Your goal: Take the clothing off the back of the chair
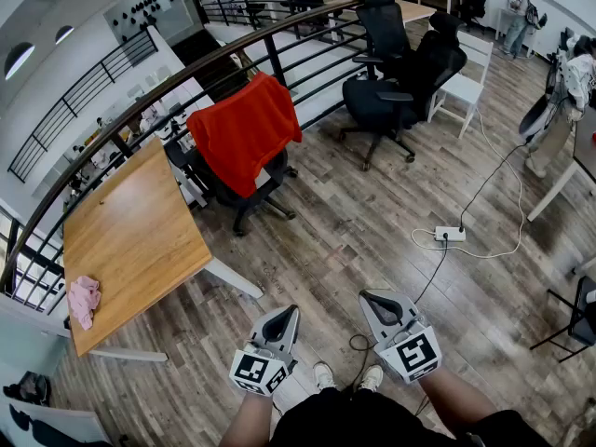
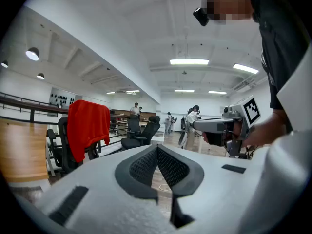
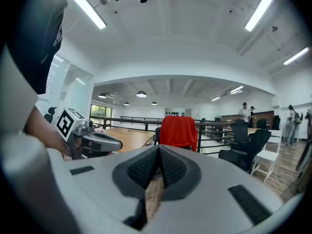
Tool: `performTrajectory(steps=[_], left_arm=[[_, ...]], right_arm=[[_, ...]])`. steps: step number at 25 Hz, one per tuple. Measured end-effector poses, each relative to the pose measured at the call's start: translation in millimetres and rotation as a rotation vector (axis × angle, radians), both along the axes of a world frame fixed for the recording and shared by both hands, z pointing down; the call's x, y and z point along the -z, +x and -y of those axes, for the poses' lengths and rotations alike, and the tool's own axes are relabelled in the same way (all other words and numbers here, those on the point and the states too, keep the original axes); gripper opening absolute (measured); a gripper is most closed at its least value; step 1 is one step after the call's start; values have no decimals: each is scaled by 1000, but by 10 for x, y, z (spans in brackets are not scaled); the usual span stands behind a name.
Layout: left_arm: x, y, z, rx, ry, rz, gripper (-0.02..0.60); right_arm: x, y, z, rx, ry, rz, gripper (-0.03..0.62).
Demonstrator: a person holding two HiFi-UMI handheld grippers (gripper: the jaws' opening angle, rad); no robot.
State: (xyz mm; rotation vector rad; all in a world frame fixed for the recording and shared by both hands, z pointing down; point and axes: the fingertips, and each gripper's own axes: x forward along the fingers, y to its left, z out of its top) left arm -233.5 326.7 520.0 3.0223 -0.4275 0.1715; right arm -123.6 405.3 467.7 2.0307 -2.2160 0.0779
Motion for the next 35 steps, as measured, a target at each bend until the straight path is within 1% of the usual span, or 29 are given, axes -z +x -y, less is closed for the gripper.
performTrajectory(steps=[2, 5, 10, 14, 17, 19, 23, 27, 31, 35], left_arm=[[57, 13, -15, -11, 21, 9, 15], [173, -5, -13, -16, 40, -5, 15], [263, -117, 13, -4, 37, -38, 15], [289, -231, 59, -2, 31, -53, 15], [312, -388, 103, -2, 35, -54, 15], [297, -507, 160, -3, 39, -58, 15], [310, -721, 305, -12, 47, -73, 15], [298, -875, 401, -37, 52, -77, 15], [263, -920, 428, -41, 40, -75, 15], [187, -832, 516, -41, 32, -67, 15]], right_arm=[[56, -54, -37, -5, 10, -3, 5], [133, -149, -64, -12, 22, 4, 5], [185, -259, -20, -11, 33, 10, 3], [144, -306, 47, -7, 53, 50, 6], [145, -448, 70, 17, 60, 88, 6], [122, -536, 70, 14, 59, 110, 6], [51, -637, 68, -44, 40, 118, 6], [-14, -644, 93, -111, 2, 127, 6], [-87, -619, 104, -133, -38, 138, 6], [-126, -484, 239, -142, -37, 147, 6]])
